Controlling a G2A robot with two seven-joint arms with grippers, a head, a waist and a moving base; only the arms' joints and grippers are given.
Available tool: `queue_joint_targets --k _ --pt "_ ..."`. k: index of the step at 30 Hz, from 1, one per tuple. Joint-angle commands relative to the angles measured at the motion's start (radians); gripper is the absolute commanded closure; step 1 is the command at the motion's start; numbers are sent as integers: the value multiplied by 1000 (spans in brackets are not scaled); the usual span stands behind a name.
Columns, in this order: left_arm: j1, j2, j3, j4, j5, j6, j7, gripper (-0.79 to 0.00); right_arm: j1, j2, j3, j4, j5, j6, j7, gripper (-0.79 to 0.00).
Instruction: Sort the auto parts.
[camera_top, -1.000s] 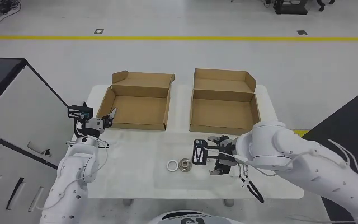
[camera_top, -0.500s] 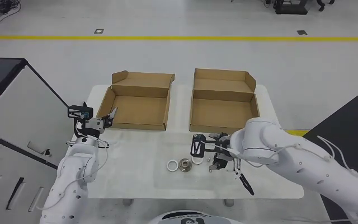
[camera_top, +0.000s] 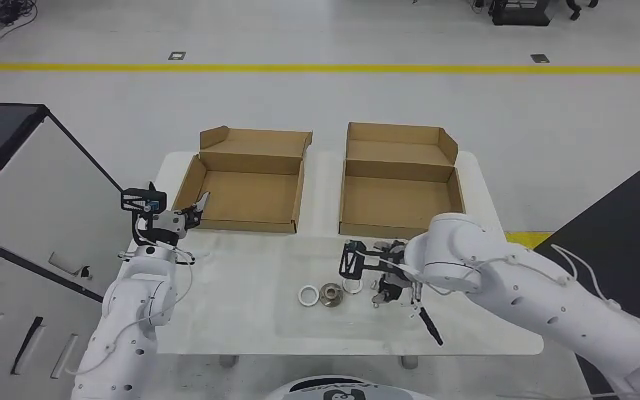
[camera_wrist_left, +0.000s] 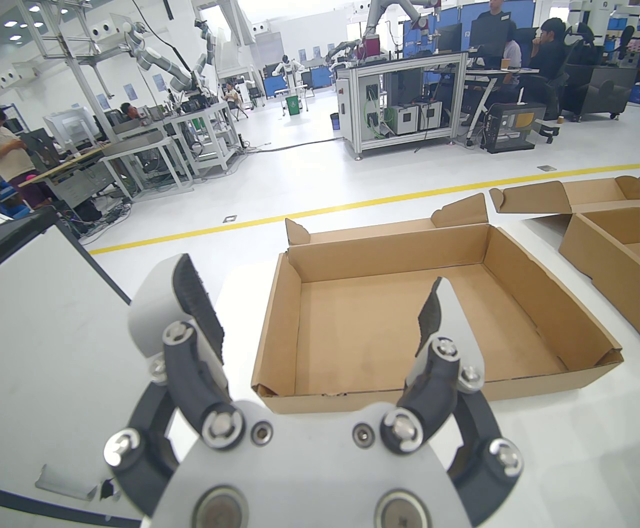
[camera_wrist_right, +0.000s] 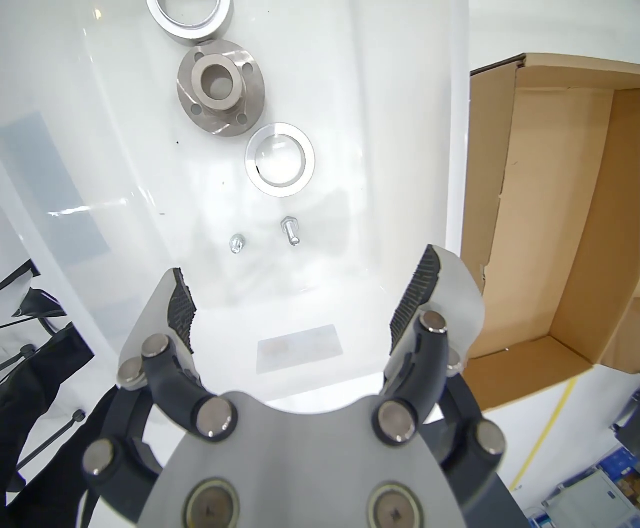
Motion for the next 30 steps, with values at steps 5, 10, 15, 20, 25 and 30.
queue_joint_targets --k 5,10,15,20,25,30 --pt "0 0 0 0 0 0 0 -785 -6 -6 -2 14 -9 2 -8 -563" --pt "0 0 0 0 0 0 0 -785 -10 -13 -7 26 -17 6 -15 -536" --pt "0 0 0 0 0 0 0 -785 -18 -21 -16 43 -26 10 -21 -517" --pt "0 0 0 0 0 0 0 -785 -26 -29 -25 69 -42 13 -31 -480" --pt "0 0 0 0 0 0 0 -785 -32 -37 -32 88 -53 16 -37 -453" --pt "0 0 0 0 0 0 0 -785 -34 -45 -35 101 -56 21 -40 -391"
